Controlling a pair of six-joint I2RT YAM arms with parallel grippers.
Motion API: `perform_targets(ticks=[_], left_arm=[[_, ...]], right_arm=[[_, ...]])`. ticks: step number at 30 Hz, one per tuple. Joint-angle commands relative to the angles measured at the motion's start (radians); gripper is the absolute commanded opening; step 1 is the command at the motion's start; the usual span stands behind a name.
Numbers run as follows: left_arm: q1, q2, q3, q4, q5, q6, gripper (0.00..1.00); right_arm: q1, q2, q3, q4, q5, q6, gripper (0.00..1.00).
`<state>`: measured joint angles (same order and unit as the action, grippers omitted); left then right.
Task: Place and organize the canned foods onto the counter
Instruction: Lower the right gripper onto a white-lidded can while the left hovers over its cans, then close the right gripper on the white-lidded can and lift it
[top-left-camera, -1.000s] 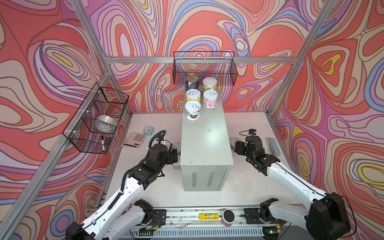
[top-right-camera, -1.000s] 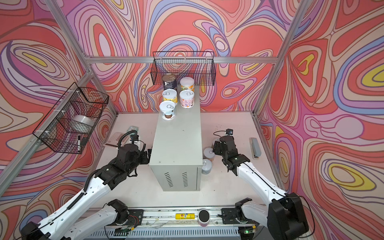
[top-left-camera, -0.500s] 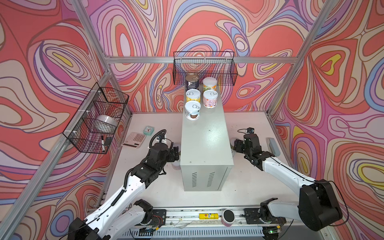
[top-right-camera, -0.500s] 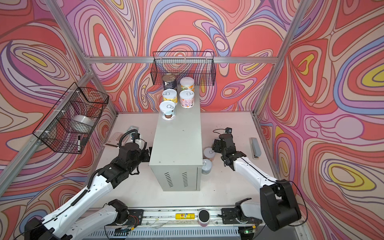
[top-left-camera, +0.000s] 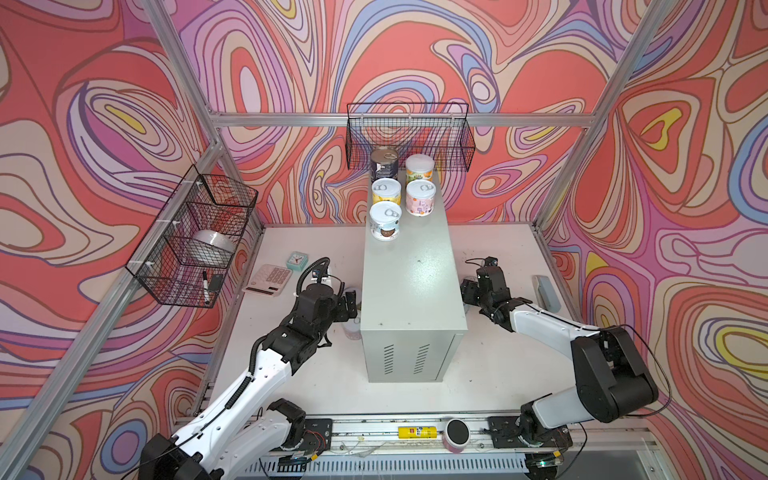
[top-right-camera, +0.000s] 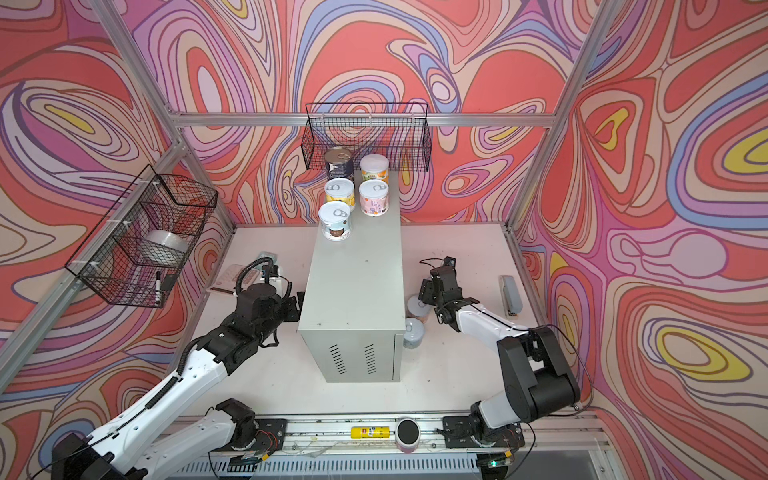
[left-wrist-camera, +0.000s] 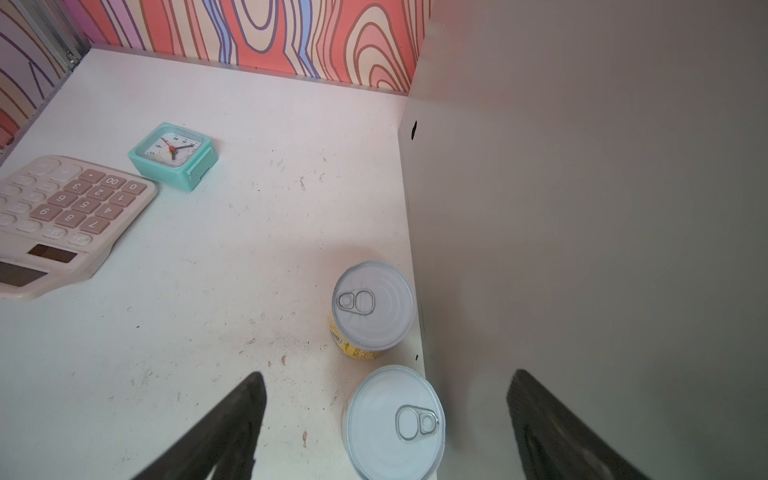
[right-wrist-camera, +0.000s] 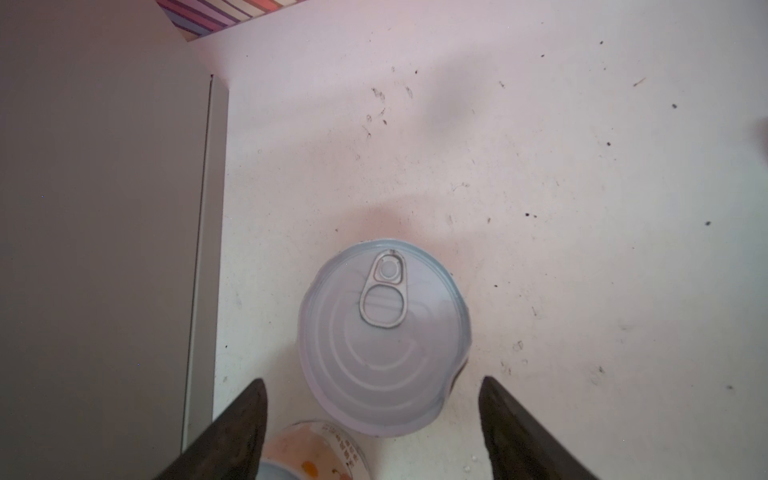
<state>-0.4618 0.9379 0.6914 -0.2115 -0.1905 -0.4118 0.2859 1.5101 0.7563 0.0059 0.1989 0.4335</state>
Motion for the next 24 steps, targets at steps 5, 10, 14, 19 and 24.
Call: perform_targets(ticks=[5,10,14,19,24], left_arm=[[0.011,0.006,-0.01,0.017,-0.007,0.014,0.92],[0.011,0.007,-0.011,0.015,-0.016,0.016,0.92],[0.011,0.019,-0.008,0.019,-0.012,0.017,0.92],[0.012,0.034,-0.006,0.025,-0.009,0.018,0.92],[0.015,0.042,-0.004,0.027,-0.009,0.018,0.92]], right_arm=[[-0.04,0.109,0.033,0.082,-0.08,0.056,0.81],[-0.046,0.14,0.048,0.099,-0.093,0.059,0.8],[-0.057,0.163,0.059,0.105,-0.087,0.075,0.8],[-0.067,0.198,0.084,0.12,-0.047,0.077,0.8],[-0.066,0.231,0.133,0.129,0.011,0.023,0.86]])
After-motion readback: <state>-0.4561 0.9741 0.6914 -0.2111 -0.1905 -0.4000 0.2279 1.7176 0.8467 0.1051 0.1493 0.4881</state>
